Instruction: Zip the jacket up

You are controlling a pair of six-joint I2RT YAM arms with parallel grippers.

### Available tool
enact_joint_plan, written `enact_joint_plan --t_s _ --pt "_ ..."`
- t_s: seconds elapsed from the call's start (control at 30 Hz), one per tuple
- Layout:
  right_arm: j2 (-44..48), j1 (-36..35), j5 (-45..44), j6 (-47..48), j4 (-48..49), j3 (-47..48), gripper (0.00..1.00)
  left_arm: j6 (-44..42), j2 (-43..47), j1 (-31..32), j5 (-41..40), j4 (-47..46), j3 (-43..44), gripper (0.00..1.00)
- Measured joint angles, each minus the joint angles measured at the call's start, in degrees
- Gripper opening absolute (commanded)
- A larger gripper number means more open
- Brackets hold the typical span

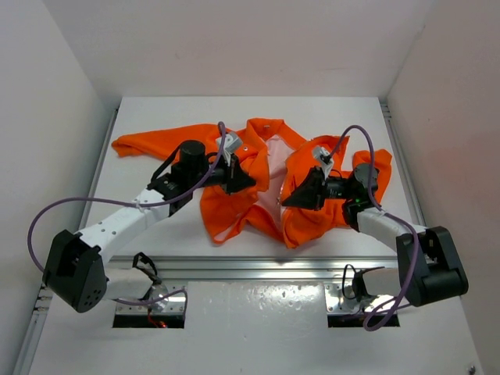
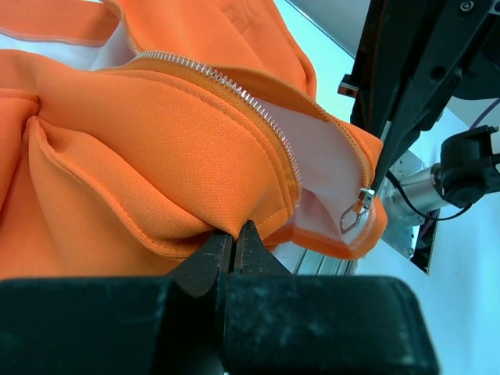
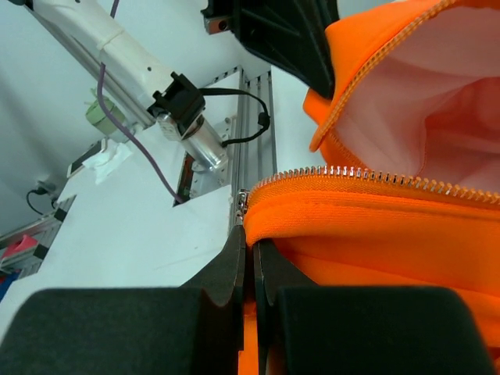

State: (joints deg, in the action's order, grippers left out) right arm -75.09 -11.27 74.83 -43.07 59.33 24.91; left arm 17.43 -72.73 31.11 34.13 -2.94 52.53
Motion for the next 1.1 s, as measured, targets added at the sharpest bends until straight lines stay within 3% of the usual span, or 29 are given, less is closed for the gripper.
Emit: enact_joint_plan --t_s 0.5,1.1 --pt "-0.61 -0.50 -3.06 -3.91 0.50 0.35 0.00 0.00 2.49 4.61 -3.69 -2.64 -0.72 0.00" --pt "-0.76 -0.50 -5.81 -5.88 -0.72 0.42 0.00 0.00 3.21 5.90 -5.66 -2.64 -1.33 0.00"
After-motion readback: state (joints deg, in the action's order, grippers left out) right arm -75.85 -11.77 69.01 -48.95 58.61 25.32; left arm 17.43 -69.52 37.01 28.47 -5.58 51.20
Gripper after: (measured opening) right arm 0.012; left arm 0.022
